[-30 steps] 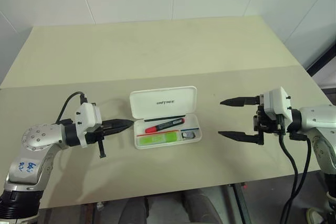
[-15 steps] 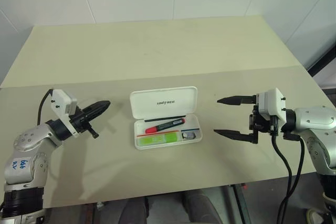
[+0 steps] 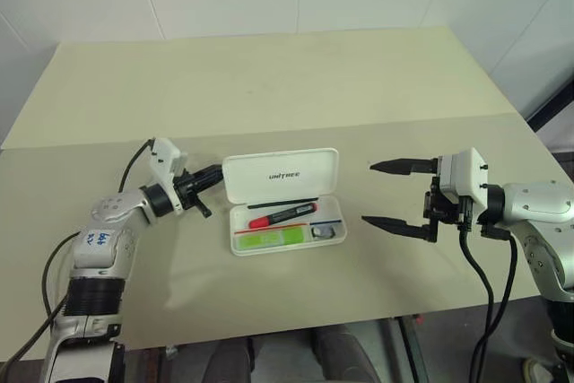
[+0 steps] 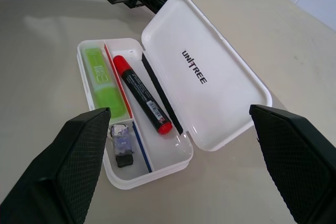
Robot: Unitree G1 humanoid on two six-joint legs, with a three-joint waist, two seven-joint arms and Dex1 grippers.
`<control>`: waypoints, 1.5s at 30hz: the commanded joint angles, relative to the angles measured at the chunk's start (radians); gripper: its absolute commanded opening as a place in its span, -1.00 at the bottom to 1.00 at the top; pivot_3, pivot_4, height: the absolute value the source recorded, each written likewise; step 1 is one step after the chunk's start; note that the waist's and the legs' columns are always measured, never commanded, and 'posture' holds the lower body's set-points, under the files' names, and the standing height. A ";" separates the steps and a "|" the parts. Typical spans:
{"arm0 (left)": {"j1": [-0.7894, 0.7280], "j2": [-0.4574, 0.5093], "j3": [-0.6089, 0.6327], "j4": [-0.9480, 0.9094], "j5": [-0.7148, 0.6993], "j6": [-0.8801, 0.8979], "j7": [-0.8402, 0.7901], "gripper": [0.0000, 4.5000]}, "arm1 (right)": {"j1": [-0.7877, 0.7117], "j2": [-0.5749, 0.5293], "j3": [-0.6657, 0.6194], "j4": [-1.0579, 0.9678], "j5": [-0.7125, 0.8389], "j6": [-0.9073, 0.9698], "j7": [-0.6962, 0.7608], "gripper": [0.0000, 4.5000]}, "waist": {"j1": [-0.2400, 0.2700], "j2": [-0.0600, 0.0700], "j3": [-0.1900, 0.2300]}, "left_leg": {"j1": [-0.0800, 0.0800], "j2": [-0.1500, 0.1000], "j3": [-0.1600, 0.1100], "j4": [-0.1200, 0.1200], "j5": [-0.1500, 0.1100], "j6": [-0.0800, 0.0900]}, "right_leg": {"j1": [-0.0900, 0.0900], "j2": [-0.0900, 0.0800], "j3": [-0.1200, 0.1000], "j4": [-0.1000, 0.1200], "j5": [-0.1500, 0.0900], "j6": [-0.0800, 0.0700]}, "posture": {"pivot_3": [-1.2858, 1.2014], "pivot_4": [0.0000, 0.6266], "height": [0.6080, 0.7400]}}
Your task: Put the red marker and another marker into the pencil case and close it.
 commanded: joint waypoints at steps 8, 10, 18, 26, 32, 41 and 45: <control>0.044 0.091 0.045 -0.107 -0.087 0.037 -0.184 -0.98 | 0.035 0.007 -0.010 -0.065 0.008 -0.005 -0.051 1.00 | 0.000 0.000 0.000 | 0.000 0.000 0.000 0.000 0.000 0.000 | 0.000 0.000 0.000 0.000 0.000 0.000 | 0.03 -0.52 1.00; 0.056 0.118 0.045 -0.122 -0.096 0.047 -0.214 -0.98 | 0.038 0.009 -0.008 -0.065 0.007 -0.005 -0.056 1.00 | 0.001 0.000 0.000 | 0.000 0.000 0.000 0.000 0.000 0.000 | 0.000 0.000 0.000 0.000 0.000 0.000 | 0.03 -0.52 1.00; 0.038 0.170 -0.056 -0.178 -0.065 0.071 -0.325 -0.98 | 0.031 0.025 0.014 -0.060 -0.003 -0.012 -0.070 1.00 | 0.005 0.000 0.000 | 0.000 0.000 0.000 0.000 0.000 0.000 | 0.000 -0.001 0.000 -0.001 0.000 -0.001 | 0.03 -0.52 1.00; 0.008 0.161 -0.204 -0.197 0.019 0.014 -0.379 -0.98 | 0.035 0.037 0.020 -0.071 -0.015 -0.015 -0.092 1.00 | 0.002 0.000 0.000 | 0.000 0.000 0.000 0.000 0.000 0.000 | 0.000 0.000 -0.001 -0.001 0.000 -0.001 | 0.03 -0.52 1.00; -0.026 0.152 -0.280 -0.182 0.071 0.020 -0.382 -0.98 | 0.048 0.043 0.016 -0.090 -0.017 -0.014 -0.120 1.00 | 0.002 0.000 0.000 | 0.000 0.000 0.000 0.000 0.000 0.000 | 0.000 0.000 0.000 -0.001 0.000 -0.001 | 0.03 -0.52 1.00; -0.101 0.092 -0.322 -0.160 0.146 0.051 -0.307 -0.98 | 0.078 0.056 0.012 -0.127 -0.020 -0.010 -0.171 1.00 | 0.007 0.000 0.000 | 0.000 -0.001 0.000 0.001 0.000 0.000 | 0.001 0.000 0.000 -0.001 0.000 0.000 | 0.03 -0.52 1.00; -0.109 0.101 -0.339 -0.176 0.179 0.071 -0.292 -0.98 | 0.096 0.062 0.015 -0.142 -0.017 -0.009 -0.188 1.00 | 0.004 0.000 0.000 | 0.000 -0.001 -0.001 0.001 0.000 0.000 | 0.000 0.000 0.000 0.000 0.000 0.000 | 0.03 -0.52 1.00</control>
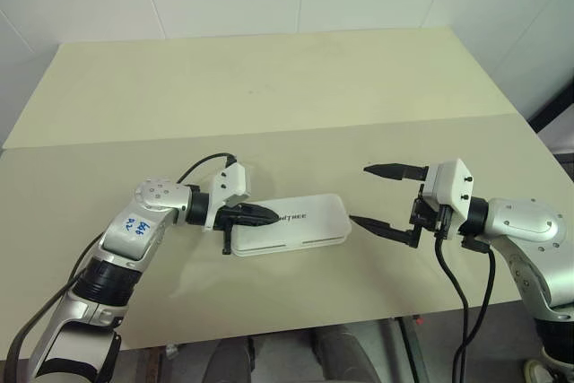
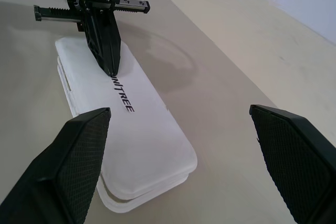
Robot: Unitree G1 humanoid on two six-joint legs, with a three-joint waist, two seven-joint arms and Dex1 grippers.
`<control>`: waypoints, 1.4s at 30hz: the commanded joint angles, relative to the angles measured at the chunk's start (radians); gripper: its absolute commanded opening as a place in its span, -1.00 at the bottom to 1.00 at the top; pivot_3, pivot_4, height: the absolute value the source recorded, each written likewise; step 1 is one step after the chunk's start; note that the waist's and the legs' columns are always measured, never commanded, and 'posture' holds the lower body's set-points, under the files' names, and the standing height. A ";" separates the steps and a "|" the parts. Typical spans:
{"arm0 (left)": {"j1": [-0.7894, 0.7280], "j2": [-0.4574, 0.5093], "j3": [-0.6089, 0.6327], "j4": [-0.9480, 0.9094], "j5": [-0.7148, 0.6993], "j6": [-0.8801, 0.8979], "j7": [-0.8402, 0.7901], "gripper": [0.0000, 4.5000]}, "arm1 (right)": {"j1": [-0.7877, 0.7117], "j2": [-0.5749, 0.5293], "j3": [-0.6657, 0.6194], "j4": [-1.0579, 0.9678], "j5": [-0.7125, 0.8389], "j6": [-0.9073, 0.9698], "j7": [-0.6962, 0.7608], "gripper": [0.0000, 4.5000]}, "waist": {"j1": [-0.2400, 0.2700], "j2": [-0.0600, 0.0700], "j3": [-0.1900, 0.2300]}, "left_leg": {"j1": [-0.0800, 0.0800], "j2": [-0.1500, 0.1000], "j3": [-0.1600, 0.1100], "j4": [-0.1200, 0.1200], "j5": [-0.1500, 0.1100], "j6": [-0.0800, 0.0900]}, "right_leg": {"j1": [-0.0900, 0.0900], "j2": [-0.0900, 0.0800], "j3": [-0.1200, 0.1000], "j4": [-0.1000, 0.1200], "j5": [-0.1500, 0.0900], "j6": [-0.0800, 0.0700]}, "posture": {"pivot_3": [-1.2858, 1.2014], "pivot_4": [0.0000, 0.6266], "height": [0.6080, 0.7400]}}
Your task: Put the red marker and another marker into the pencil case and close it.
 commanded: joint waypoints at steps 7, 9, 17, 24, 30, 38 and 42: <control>-0.004 0.026 -0.030 -0.072 0.050 0.050 0.005 -0.98 | 0.006 0.031 -0.007 -0.045 -0.007 -0.019 -0.045 1.00 | -0.001 0.000 0.000 | 0.000 0.000 0.000 0.001 0.000 0.000 | 0.000 0.000 0.000 0.001 0.000 0.000 | 0.03 -0.52 1.00; -0.001 0.024 -0.037 -0.083 0.054 0.062 0.009 -0.98 | 0.003 0.036 -0.003 -0.046 -0.010 -0.020 -0.047 1.00 | -0.001 0.000 0.000 | 0.000 0.000 0.000 0.001 0.000 0.000 | 0.000 0.000 0.000 0.001 0.000 0.000 | 0.03 -0.52 1.00; 0.025 0.013 -0.066 -0.156 0.045 0.118 0.026 -0.98 | 0.001 0.050 0.001 -0.043 -0.021 -0.025 -0.053 1.00 | 0.001 0.000 0.000 | 0.000 0.000 0.000 0.001 0.000 0.000 | 0.000 0.000 0.000 0.001 0.000 0.000 | 0.03 -0.52 1.00; 0.049 0.014 -0.066 -0.177 0.048 0.135 0.040 -0.98 | -0.001 0.060 0.004 -0.041 -0.030 -0.026 -0.054 1.00 | 0.000 0.000 0.000 | 0.001 0.000 0.000 0.001 0.000 0.000 | 0.000 0.000 0.000 0.001 0.000 0.000 | 0.03 -0.52 1.00; 0.063 0.014 -0.064 -0.170 0.054 0.123 0.050 -0.98 | -0.012 0.061 0.002 -0.033 -0.032 -0.026 -0.046 1.00 | -0.001 0.000 0.000 | 0.001 0.000 0.000 0.001 0.000 0.000 | 0.001 0.000 0.000 0.001 0.000 0.000 | 0.03 -0.52 1.00; 0.033 -0.019 0.082 -0.175 -0.014 0.080 0.115 -0.98 | -0.038 0.060 0.009 0.000 -0.021 -0.027 -0.011 1.00 | 0.000 0.000 0.000 | 0.001 0.000 0.000 0.002 0.000 0.000 | 0.001 0.000 0.000 0.001 0.000 0.000 | 0.03 -0.52 1.00; 0.072 -0.010 0.206 -0.227 -0.082 0.026 0.113 -0.98 | -0.051 0.059 0.014 0.040 -0.015 -0.041 0.027 1.00 | -0.003 0.000 0.000 | 0.001 0.000 0.000 0.001 0.000 0.000 | 0.001 0.000 0.000 0.001 0.000 0.000 | 0.03 -0.52 1.00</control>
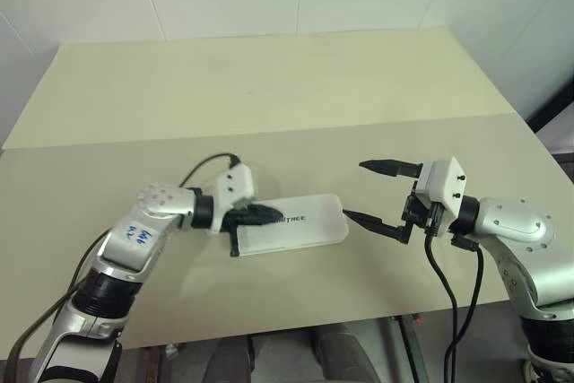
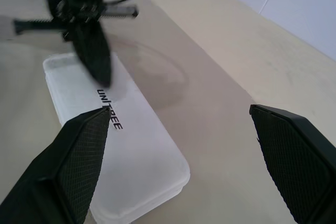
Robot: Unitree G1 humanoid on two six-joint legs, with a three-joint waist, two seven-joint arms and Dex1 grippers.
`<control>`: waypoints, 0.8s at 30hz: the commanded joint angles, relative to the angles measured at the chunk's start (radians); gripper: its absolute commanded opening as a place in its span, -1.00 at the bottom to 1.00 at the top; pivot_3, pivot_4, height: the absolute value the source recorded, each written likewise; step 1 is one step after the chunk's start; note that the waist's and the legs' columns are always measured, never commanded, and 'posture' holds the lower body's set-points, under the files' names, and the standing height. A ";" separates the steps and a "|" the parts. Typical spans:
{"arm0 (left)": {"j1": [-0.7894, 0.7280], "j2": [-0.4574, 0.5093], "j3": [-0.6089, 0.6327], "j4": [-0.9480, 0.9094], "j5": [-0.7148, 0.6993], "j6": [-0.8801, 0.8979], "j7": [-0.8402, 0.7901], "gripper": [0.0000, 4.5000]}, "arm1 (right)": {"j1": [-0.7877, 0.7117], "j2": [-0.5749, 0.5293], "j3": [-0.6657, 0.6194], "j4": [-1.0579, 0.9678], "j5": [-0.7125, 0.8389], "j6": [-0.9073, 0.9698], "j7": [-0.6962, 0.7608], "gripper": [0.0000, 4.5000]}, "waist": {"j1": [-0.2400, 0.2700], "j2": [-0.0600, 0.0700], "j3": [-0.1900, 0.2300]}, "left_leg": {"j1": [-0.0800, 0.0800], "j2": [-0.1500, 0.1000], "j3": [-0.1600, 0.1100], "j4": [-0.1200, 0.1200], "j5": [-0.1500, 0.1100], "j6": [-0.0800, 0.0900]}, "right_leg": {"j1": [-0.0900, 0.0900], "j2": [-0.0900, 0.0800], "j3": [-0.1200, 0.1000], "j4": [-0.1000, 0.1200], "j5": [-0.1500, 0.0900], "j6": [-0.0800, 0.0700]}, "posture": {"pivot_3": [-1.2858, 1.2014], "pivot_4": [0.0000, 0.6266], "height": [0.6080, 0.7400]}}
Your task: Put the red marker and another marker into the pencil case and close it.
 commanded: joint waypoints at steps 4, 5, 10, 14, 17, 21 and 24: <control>0.114 0.033 0.178 -0.103 -0.110 -0.097 -0.026 -0.69 | -0.034 -0.002 0.005 0.052 0.022 -0.046 0.066 1.00 | -0.002 0.000 0.000 | 0.000 0.000 0.000 -0.001 0.000 0.000 | 0.000 0.000 0.000 0.000 0.000 0.000 | 0.03 -0.52 1.00; 0.132 0.033 0.203 -0.109 -0.123 -0.109 -0.020 -0.56 | -0.039 -0.003 0.005 0.062 0.025 -0.048 0.075 1.00 | -0.001 0.000 0.000 | 0.000 0.000 0.000 -0.001 0.000 0.000 | -0.001 0.000 0.000 0.000 0.000 0.000 | 0.03 -0.52 1.00; 0.198 0.037 0.252 -0.141 -0.146 -0.127 0.003 0.23 | -0.061 -0.008 0.001 0.103 0.033 -0.058 0.112 1.00 | 0.004 0.000 0.000 | 0.000 0.000 -0.001 0.000 0.000 0.000 | 0.000 -0.001 -0.001 0.001 0.000 0.000 | 0.03 -0.52 1.00; 0.236 0.038 0.275 -0.168 -0.175 -0.127 0.003 0.83 | -0.074 -0.011 -0.011 0.115 0.048 -0.056 0.127 1.00 | 0.002 0.000 0.000 | 0.000 0.000 -0.001 0.000 0.000 0.000 | 0.000 -0.001 -0.001 0.000 0.000 0.000 | 0.03 -0.52 1.00; 0.253 0.046 0.277 -0.182 -0.183 -0.158 -0.015 0.99 | -0.076 -0.017 -0.024 0.114 0.063 -0.052 0.137 1.00 | 0.001 0.000 0.000 | 0.000 0.000 -0.001 0.000 0.000 0.000 | 0.000 0.000 -0.001 0.000 0.000 0.000 | 0.03 -0.52 1.00; 0.251 0.054 0.280 -0.171 -0.202 -0.168 -0.034 0.99 | -0.070 -0.030 -0.033 0.121 0.057 -0.060 0.147 1.00 | 0.001 0.000 0.000 | 0.000 0.000 -0.001 0.000 0.000 0.000 | 0.000 -0.001 -0.001 0.000 0.000 0.000 | 0.03 -0.52 1.00; 0.258 0.062 0.276 -0.174 -0.209 -0.166 -0.039 0.99 | -0.063 -0.036 -0.043 0.132 0.056 -0.067 0.155 1.00 | 0.000 0.000 0.000 | 0.000 0.000 -0.001 0.000 0.000 0.000 | 0.000 0.000 -0.001 0.000 0.000 -0.001 | 0.03 -0.52 1.00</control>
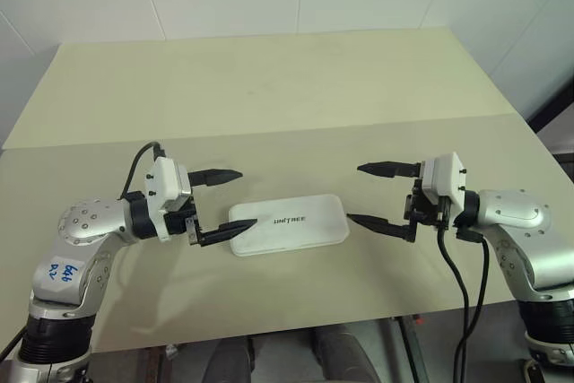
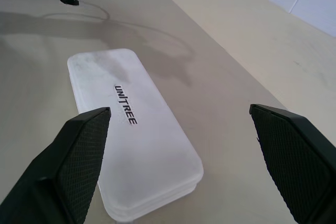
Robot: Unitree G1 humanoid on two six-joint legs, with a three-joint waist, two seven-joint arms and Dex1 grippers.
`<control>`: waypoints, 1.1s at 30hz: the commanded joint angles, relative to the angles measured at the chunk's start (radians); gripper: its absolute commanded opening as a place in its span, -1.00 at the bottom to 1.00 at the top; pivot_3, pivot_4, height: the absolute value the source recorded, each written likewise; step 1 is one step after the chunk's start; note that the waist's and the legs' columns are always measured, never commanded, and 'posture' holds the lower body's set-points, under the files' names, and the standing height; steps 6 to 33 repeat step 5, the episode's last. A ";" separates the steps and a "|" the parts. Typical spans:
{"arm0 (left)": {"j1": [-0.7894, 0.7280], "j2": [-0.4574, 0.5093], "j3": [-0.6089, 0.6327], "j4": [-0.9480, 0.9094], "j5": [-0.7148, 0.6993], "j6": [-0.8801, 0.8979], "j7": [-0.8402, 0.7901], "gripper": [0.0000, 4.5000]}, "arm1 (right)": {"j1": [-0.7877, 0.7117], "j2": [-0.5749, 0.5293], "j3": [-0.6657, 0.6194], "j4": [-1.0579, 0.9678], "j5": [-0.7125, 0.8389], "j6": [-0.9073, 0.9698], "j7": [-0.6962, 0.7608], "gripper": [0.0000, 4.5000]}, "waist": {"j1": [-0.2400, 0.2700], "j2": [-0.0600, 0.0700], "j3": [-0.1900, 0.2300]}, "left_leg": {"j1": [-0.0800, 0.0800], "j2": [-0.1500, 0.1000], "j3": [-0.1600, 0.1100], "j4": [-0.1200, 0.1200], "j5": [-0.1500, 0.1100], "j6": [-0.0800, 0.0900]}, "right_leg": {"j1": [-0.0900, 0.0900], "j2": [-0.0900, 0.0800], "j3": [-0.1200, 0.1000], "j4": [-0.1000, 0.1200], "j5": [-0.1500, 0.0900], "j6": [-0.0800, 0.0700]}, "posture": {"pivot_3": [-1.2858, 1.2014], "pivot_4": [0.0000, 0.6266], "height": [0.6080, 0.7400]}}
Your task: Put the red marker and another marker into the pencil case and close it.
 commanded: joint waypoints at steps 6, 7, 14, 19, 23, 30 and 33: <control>0.015 0.016 0.020 -0.036 -0.026 -0.005 0.021 0.99 | -0.020 0.002 -0.024 0.024 0.005 -0.040 0.001 1.00 | -0.002 0.000 0.000 | 0.000 0.000 0.000 0.000 0.000 0.000 | 0.000 0.000 0.000 0.000 0.000 0.000 | 0.03 -0.52 1.00; 0.015 0.016 0.020 -0.036 -0.026 -0.005 0.021 0.99 | -0.020 0.002 -0.024 0.024 0.005 -0.040 0.001 1.00 | -0.002 0.000 0.000 | 0.000 0.000 0.000 0.000 0.000 0.000 | 0.000 0.000 0.000 0.000 0.000 0.000 | 0.03 -0.52 1.00; 0.015 0.016 0.020 -0.036 -0.026 -0.005 0.021 0.99 | -0.020 0.002 -0.024 0.024 0.005 -0.040 0.001 1.00 | -0.002 0.000 0.000 | 0.000 0.000 0.000 0.000 0.000 0.000 | 0.000 0.000 0.000 0.000 0.000 0.000 | 0.03 -0.52 1.00; 0.015 0.016 0.020 -0.036 -0.026 -0.005 0.021 0.99 | -0.020 0.002 -0.024 0.024 0.005 -0.040 0.001 1.00 | -0.002 0.000 0.000 | 0.000 0.000 0.000 0.000 0.000 0.000 | 0.000 0.000 0.000 0.000 0.000 0.000 | 0.03 -0.52 1.00; 0.015 0.016 0.020 -0.036 -0.026 -0.005 0.021 0.99 | -0.020 0.002 -0.024 0.024 0.005 -0.040 0.001 1.00 | -0.002 0.000 0.000 | 0.000 0.000 0.000 0.000 0.000 0.000 | 0.000 0.000 0.000 0.000 0.000 0.000 | 0.03 -0.52 1.00; 0.015 0.016 0.020 -0.036 -0.026 -0.005 0.021 0.99 | -0.020 0.002 -0.024 0.024 0.005 -0.040 0.001 1.00 | -0.002 0.000 0.000 | 0.000 0.000 0.000 0.000 0.000 0.000 | 0.000 0.000 0.000 0.000 0.000 0.000 | 0.03 -0.52 1.00; 0.015 0.016 0.020 -0.036 -0.026 -0.005 0.021 0.99 | -0.020 0.002 -0.024 0.024 0.005 -0.040 0.001 1.00 | -0.002 0.000 0.000 | 0.000 0.000 0.000 0.000 0.000 0.000 | 0.000 0.000 0.000 0.000 0.000 0.000 | 0.03 -0.52 1.00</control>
